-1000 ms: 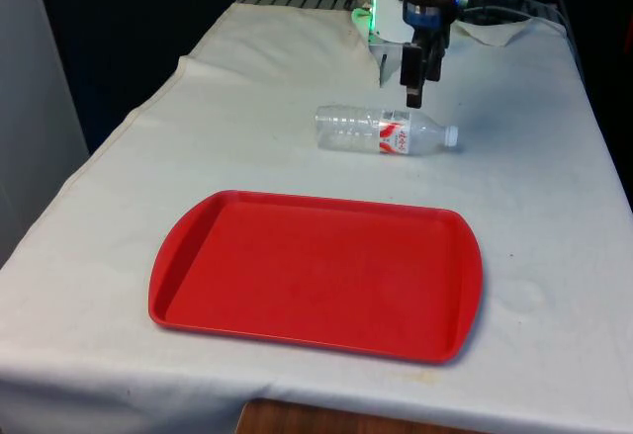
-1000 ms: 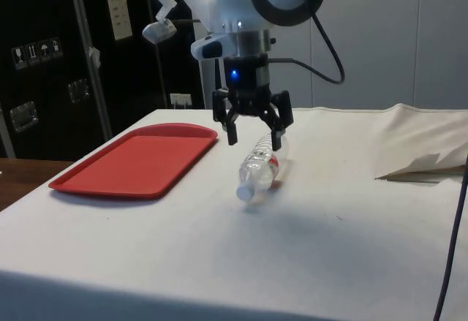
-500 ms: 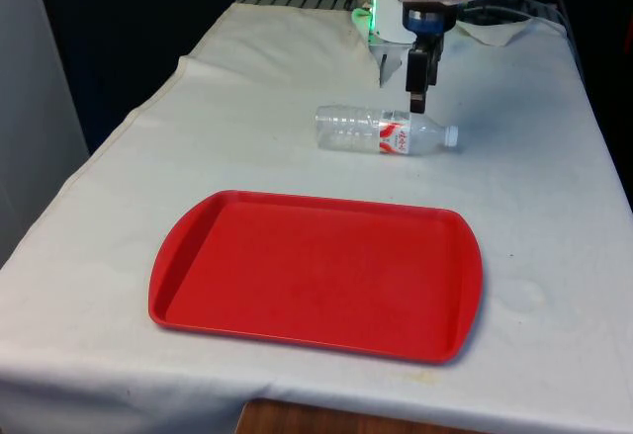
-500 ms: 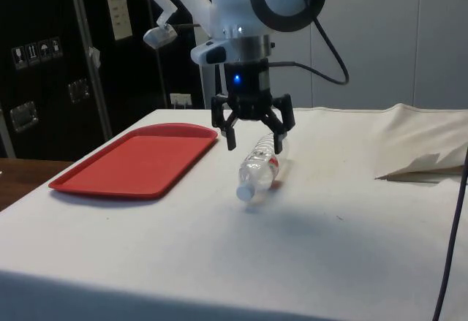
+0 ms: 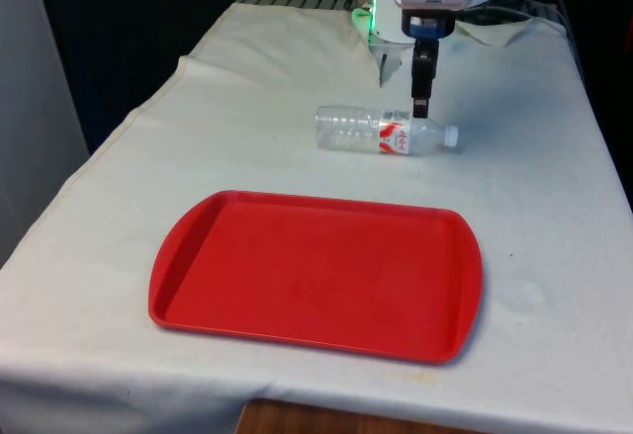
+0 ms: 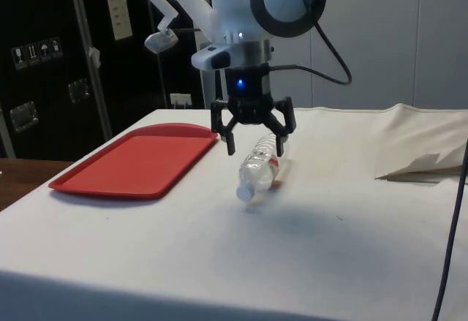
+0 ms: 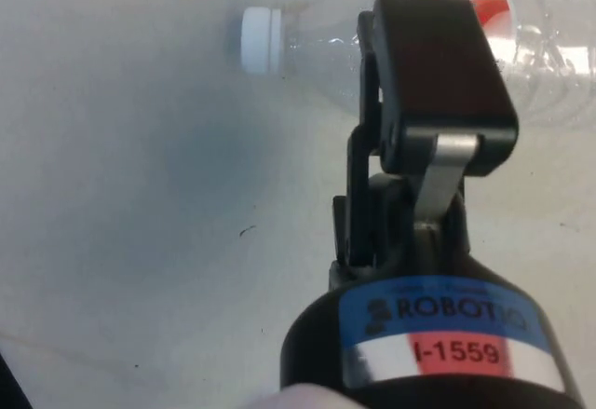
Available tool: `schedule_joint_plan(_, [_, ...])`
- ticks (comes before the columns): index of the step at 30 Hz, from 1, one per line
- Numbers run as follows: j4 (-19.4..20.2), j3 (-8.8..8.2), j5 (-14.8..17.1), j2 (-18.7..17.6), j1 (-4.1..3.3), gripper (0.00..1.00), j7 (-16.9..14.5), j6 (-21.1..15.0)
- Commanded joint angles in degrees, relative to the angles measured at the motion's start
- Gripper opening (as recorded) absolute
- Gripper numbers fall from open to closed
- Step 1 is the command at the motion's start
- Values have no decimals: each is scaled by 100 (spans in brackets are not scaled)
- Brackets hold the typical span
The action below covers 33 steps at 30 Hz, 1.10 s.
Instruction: Place the bottle upright on the tray.
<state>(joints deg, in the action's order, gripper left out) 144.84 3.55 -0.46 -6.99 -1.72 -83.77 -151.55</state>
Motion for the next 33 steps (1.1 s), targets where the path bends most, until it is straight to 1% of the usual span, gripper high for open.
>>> schedule_joint_plan(1, [11, -11, -34, -23, 6, 100, -86, -97])
schedule_joint_plan(2, [0, -6, 0, 0, 0, 100, -46, 0])
schedule_joint_plan(3, [11, -17, -34, -29, 6, 100, -132, -97])
schedule_joint_plan(7, [6, -23, -11, -29, 0, 100, -206, -57])
schedule_joint_plan(10, [0, -23, 0, -23, 0, 100, -201, 0])
schedule_joint_plan(18, [0, -29, 0, -34, 0, 100, -206, 0])
schedule_joint_plan(20, [-23, -46, -80, -52, -11, 100, -138, 40])
schedule_joint_plan(21, [-6, -23, 6, -29, 0, 100, -201, 34])
schedule_joint_plan(22, [-40, -52, -115, -63, -23, 100, -103, 63])
schedule_joint_plan(24, [-86, -80, -223, -80, -46, 100, -11, 155])
schedule_joint_plan(29, [-189, -74, -470, -109, -63, 100, 206, 350])
schedule_joint_plan(30, [-172, -17, -298, -92, -23, 100, 63, 338])
schedule_joint_plan(31, [-206, -69, -527, -115, -63, 100, 258, 378])
schedule_joint_plan(33, [-252, -57, -642, -126, -74, 100, 372, 447])
